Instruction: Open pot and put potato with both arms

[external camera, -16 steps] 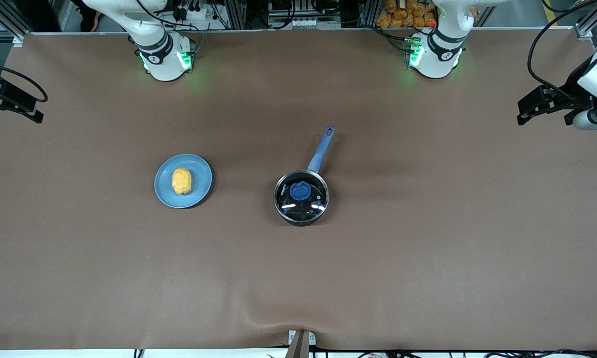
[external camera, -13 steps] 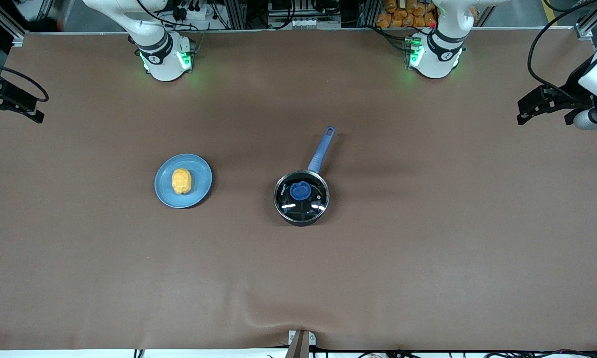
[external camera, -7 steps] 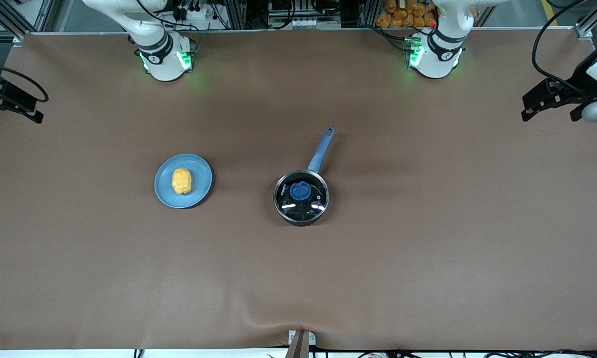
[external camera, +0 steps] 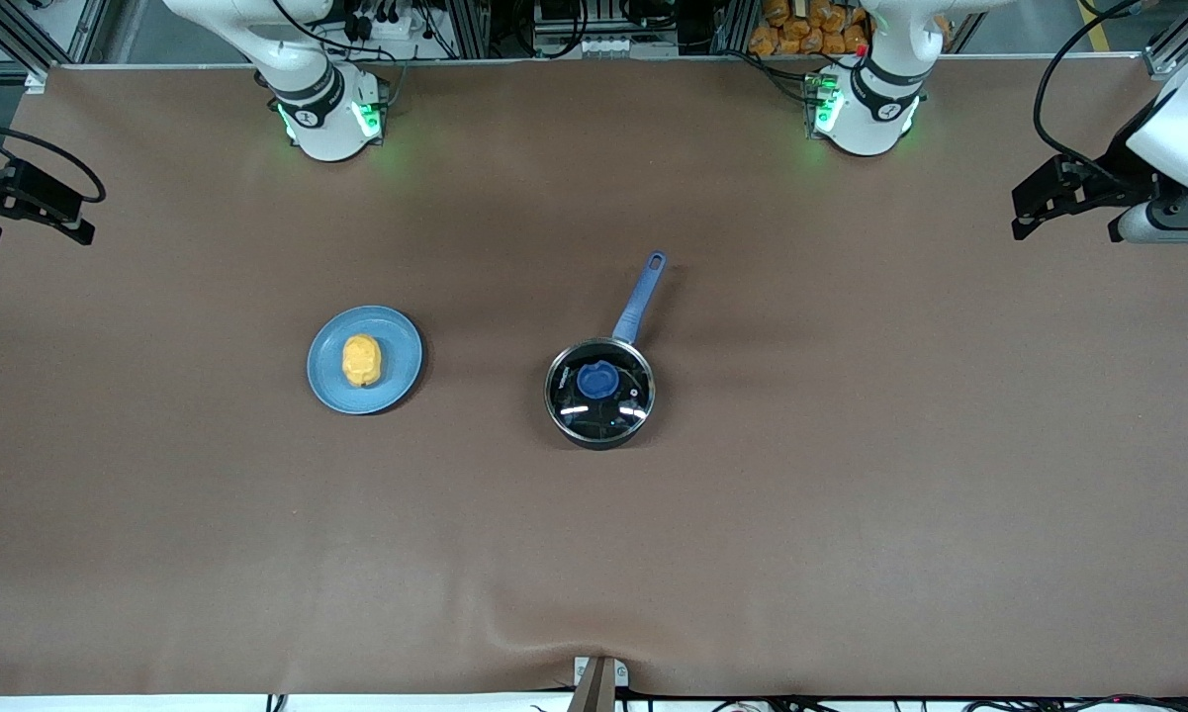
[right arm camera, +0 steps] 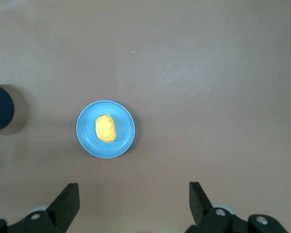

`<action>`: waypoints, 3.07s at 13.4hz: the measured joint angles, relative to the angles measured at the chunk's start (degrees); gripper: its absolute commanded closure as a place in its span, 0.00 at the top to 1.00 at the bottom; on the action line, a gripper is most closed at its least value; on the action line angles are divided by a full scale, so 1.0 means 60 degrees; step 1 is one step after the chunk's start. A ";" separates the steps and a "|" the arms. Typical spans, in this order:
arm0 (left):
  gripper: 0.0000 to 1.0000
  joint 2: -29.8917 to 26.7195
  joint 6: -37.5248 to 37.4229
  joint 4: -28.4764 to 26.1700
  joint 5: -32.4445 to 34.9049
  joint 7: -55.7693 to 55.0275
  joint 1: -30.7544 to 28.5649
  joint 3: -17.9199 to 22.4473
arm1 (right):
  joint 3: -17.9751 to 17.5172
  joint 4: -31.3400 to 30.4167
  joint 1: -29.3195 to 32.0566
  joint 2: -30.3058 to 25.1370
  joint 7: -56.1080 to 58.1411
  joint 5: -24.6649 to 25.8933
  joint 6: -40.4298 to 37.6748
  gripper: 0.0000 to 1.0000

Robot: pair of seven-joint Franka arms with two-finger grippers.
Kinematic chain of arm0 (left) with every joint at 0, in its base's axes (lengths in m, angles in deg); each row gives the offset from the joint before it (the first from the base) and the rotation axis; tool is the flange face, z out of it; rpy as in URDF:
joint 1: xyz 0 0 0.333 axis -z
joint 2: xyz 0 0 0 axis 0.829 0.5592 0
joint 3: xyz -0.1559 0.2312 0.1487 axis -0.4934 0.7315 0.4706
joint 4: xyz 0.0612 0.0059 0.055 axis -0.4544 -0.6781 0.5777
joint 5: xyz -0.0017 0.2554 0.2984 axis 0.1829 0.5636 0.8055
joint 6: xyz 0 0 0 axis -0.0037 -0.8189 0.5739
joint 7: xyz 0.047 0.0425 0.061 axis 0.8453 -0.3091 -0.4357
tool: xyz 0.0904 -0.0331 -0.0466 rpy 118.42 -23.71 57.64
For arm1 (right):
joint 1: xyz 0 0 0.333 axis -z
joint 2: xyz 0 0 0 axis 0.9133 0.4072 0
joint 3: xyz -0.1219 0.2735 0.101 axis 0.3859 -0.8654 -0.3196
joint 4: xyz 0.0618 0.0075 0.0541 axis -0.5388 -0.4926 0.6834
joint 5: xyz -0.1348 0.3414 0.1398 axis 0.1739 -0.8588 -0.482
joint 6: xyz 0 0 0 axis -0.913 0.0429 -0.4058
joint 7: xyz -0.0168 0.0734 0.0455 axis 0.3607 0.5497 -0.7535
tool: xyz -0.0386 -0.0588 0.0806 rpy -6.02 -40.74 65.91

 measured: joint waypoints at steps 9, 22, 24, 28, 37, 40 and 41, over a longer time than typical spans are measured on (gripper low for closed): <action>1.00 0.0927 0.0815 0.0010 -0.0007 -0.1900 0.0687 -0.0560 | -0.0005 -0.0002 -0.0025 0.0000 0.0000 0.0001 0.0014 1.00; 1.00 0.5521 0.3866 0.2108 0.0158 -0.9815 0.5060 0.0035 | -0.0001 -0.0046 -0.0148 0.0002 -0.0020 0.0014 0.0086 1.00; 1.00 0.5936 0.4120 0.2209 0.0361 -1.0636 0.6061 0.0813 | -0.0002 -0.0050 -0.0152 0.0002 -0.0027 0.0015 0.0078 1.00; 1.00 0.6249 0.4203 0.2252 0.0404 -1.1216 0.6576 0.1284 | 0.0001 -0.0057 -0.0155 0.0002 -0.0043 0.0015 0.0041 1.00; 1.00 0.6593 0.5630 0.2270 0.0404 -1.1632 0.6714 0.1313 | 0.0001 -0.0357 -0.0161 -0.0056 -0.0056 0.0015 0.0121 1.00; 1.00 0.6667 0.6005 0.2276 0.0404 -1.1632 0.6711 0.1318 | -0.0001 -0.0595 -0.0190 -0.0104 -0.0222 0.0014 0.0358 1.00; 1.00 0.6688 0.6189 0.2279 0.0404 -1.1632 0.6712 0.1318 | -0.0006 -0.0667 -0.0225 -0.0104 -0.0279 0.0014 0.0417 1.00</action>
